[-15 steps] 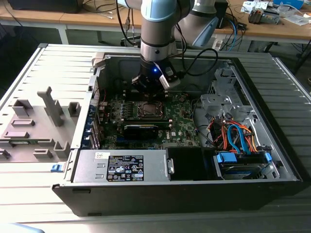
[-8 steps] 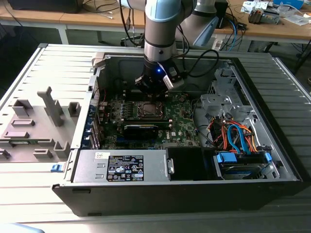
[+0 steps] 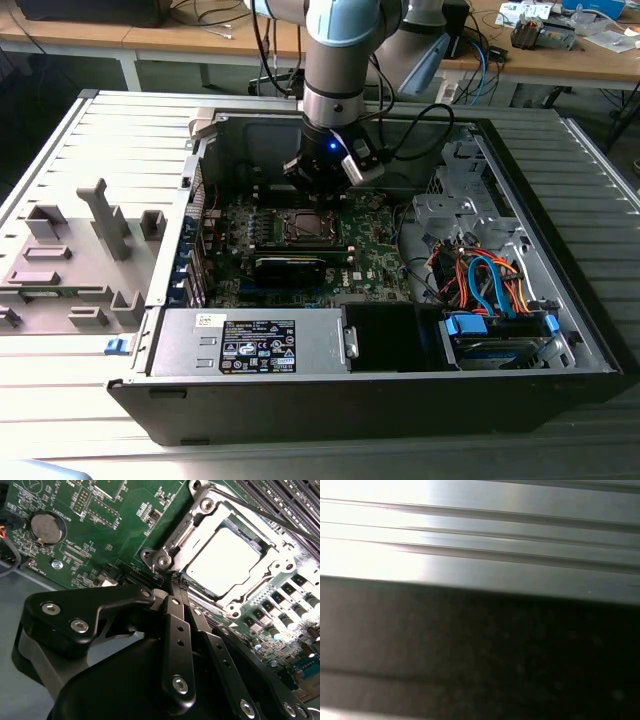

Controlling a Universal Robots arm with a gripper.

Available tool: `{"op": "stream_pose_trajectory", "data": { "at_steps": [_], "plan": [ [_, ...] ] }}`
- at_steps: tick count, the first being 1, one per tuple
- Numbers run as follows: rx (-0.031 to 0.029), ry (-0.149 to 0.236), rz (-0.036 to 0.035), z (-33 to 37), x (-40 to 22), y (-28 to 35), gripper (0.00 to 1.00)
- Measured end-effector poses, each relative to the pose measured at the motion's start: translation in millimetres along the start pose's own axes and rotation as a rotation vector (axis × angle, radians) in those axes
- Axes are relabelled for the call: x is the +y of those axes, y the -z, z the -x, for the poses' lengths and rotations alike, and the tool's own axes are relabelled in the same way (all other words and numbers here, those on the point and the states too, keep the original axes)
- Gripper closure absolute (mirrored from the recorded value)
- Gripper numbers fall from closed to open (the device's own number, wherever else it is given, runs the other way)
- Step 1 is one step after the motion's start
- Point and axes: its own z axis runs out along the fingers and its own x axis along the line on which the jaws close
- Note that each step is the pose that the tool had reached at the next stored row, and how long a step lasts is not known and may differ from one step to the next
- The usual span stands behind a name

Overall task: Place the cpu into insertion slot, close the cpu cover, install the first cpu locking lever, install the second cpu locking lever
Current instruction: 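Install the first cpu locking lever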

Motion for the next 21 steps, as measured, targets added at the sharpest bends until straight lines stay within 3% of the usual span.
{"op": "stream_pose_trajectory", "data": {
  "at_steps": [9,16,21],
  "plan": [
    [-0.0002,0.003,-0.0001,1.5,5.8,-1.1,0.89],
    [-0.0001,0.002,0.0003,1.3,6.0,7.1,0.89],
    [-0.0001,0.002,0.0009,0.6,-1.0,7.6,0.89]
  ]
}}
